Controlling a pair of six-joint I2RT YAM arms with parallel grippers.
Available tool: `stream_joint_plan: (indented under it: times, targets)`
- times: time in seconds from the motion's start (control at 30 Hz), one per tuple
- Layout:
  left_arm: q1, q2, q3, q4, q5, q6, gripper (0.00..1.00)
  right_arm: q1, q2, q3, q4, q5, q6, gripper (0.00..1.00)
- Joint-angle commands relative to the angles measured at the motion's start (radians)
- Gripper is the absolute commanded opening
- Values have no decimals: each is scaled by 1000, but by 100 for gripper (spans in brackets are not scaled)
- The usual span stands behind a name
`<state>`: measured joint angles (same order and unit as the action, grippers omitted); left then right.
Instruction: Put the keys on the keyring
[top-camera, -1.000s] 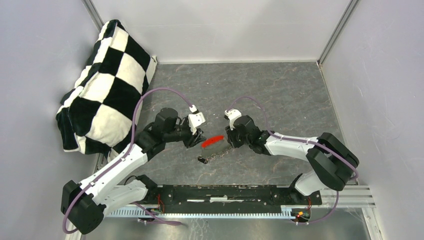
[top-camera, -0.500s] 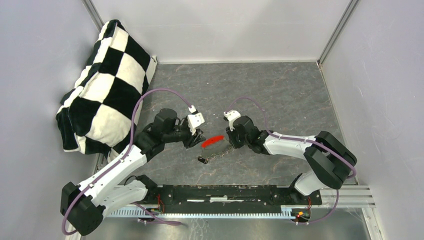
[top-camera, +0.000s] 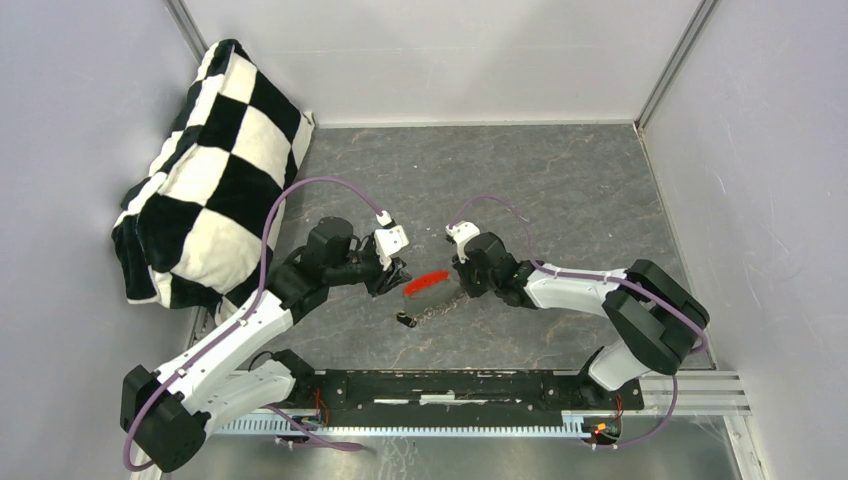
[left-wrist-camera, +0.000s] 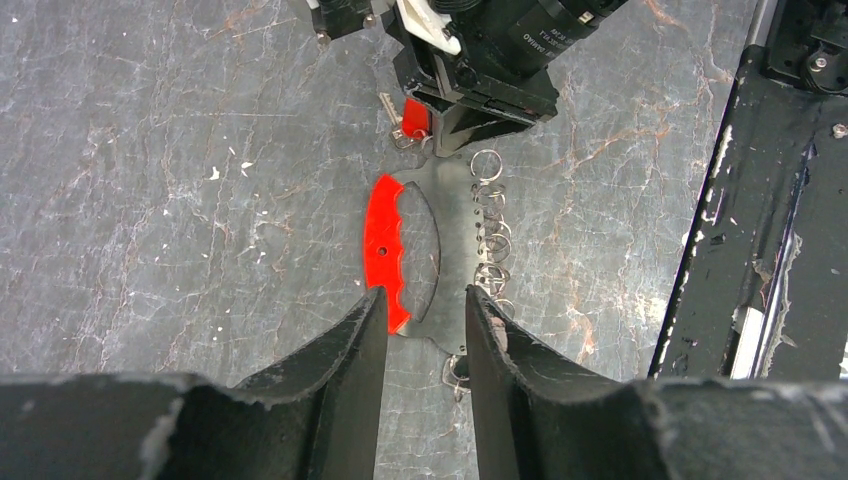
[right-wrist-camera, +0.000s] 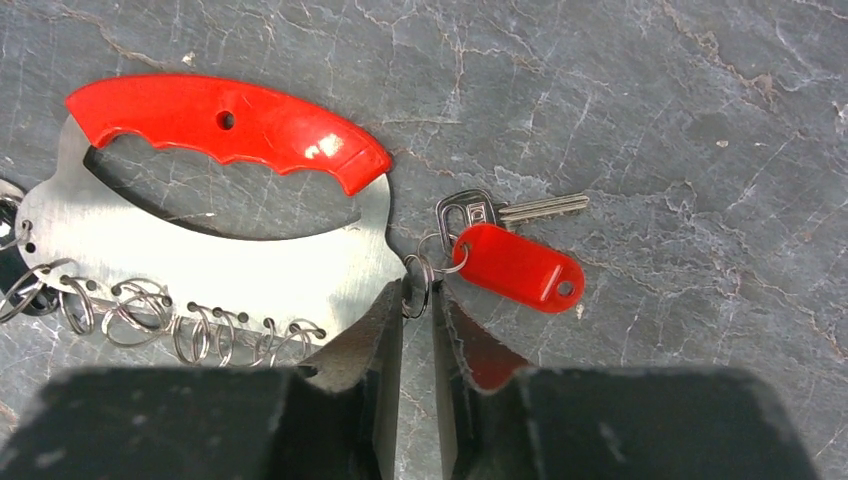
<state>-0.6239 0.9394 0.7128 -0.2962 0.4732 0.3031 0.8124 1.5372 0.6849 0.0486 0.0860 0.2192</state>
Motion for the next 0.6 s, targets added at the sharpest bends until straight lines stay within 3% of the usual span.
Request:
stream_joint_plan:
  times: [0.0, 0.17, 0.57]
  targets:
    - [0, -17, -3, 36, 11, -48, 41, -1, 12, 38, 29, 20, -16, 18]
    - [0, -20, -5, 31, 10, -42, 40, -1, -5, 21, 60, 5, -21, 0]
    - [0, -20, -6, 30, 4, -49, 39, -1, -224, -138, 289, -89, -94, 0]
